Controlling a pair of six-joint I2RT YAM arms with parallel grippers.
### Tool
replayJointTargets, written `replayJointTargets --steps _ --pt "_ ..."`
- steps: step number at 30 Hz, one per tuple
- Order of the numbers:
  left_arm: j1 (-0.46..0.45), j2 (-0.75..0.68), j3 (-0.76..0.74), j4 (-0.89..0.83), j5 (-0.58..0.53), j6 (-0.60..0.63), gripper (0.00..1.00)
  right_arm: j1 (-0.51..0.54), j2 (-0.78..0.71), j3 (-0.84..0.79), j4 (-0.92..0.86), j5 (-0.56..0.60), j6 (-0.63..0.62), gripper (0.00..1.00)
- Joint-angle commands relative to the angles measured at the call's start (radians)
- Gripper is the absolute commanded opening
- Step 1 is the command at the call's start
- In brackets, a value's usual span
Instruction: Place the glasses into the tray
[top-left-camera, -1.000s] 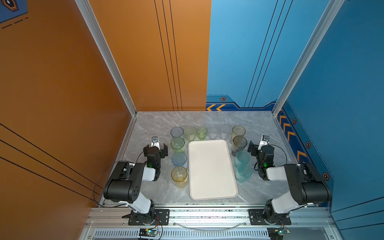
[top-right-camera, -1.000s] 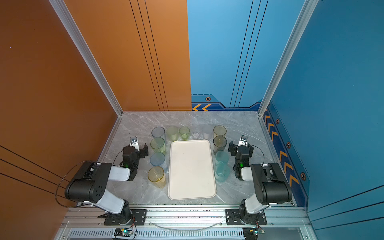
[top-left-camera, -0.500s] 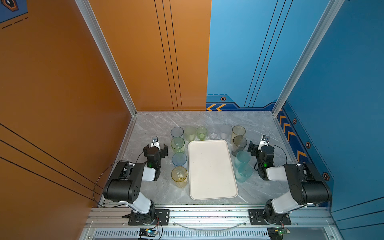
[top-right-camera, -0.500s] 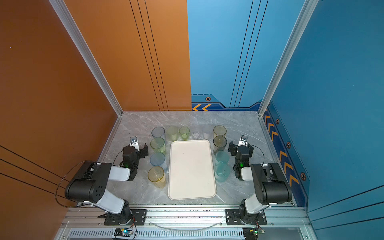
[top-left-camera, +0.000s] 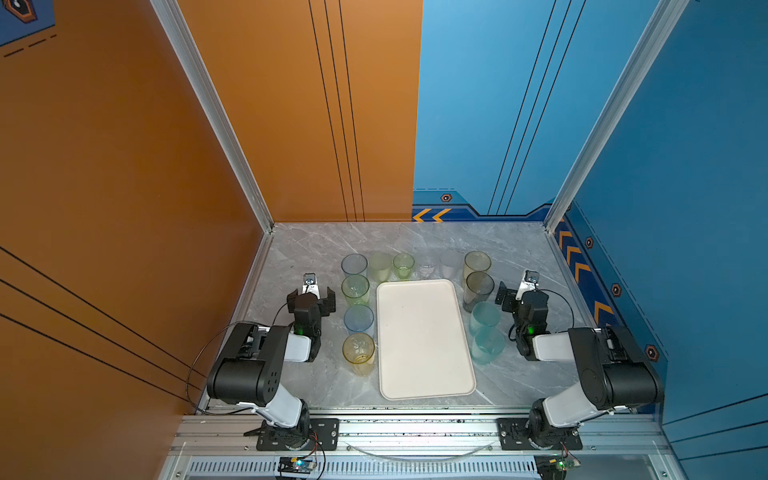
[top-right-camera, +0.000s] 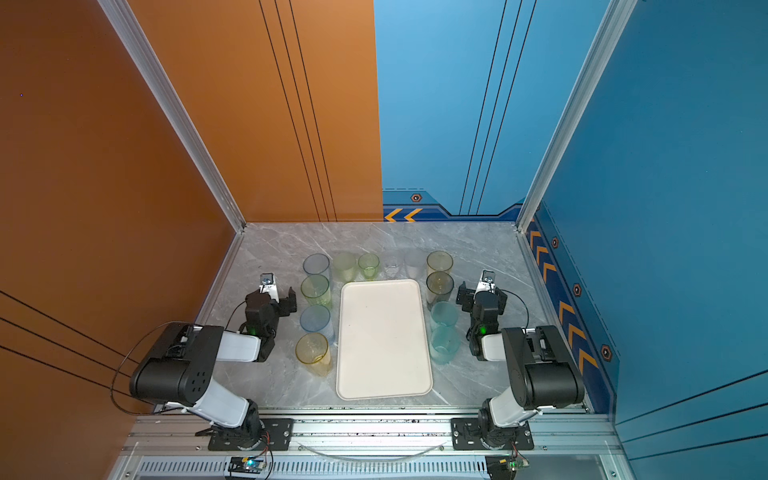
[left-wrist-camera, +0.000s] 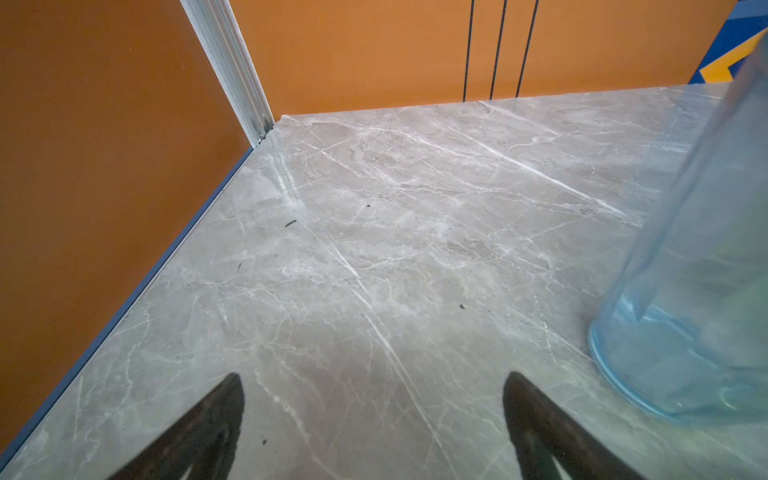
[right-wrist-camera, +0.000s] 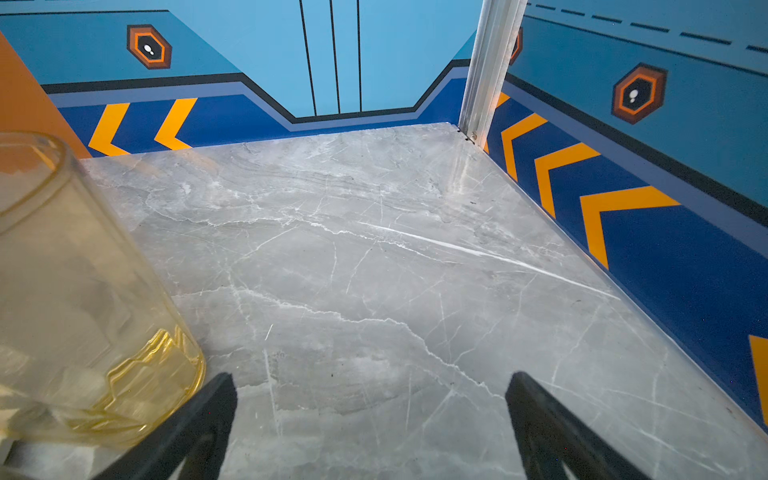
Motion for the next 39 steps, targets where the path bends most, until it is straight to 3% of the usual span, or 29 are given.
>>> replayJointTargets --steps 1,21,29,36,39 --pt "-0.006 -0.005 0.016 -0.001 -0.006 -0.009 0.98 0.005 0.001 0.006 -0.015 0.030 -0.009 1.00" --pt "0.008 -0.005 0.021 -0.009 0.024 -0.013 0.98 0.002 0.002 0.010 -0.018 0.021 -0.008 1.00" --pt "0.027 -0.006 0.034 -0.038 0.101 -0.009 1.00 0.000 0.000 0.008 -0.020 0.007 -0.008 1.00" --pt "0.037 -0.009 0.035 -0.047 0.141 -0.009 0.77 -0.003 0.002 0.016 -0.033 -0.042 -0.021 0.99" --pt "0.045 -0.009 0.036 -0.047 0.151 -0.014 0.69 -0.008 -0.001 0.017 -0.037 -0.053 -0.020 0.90"
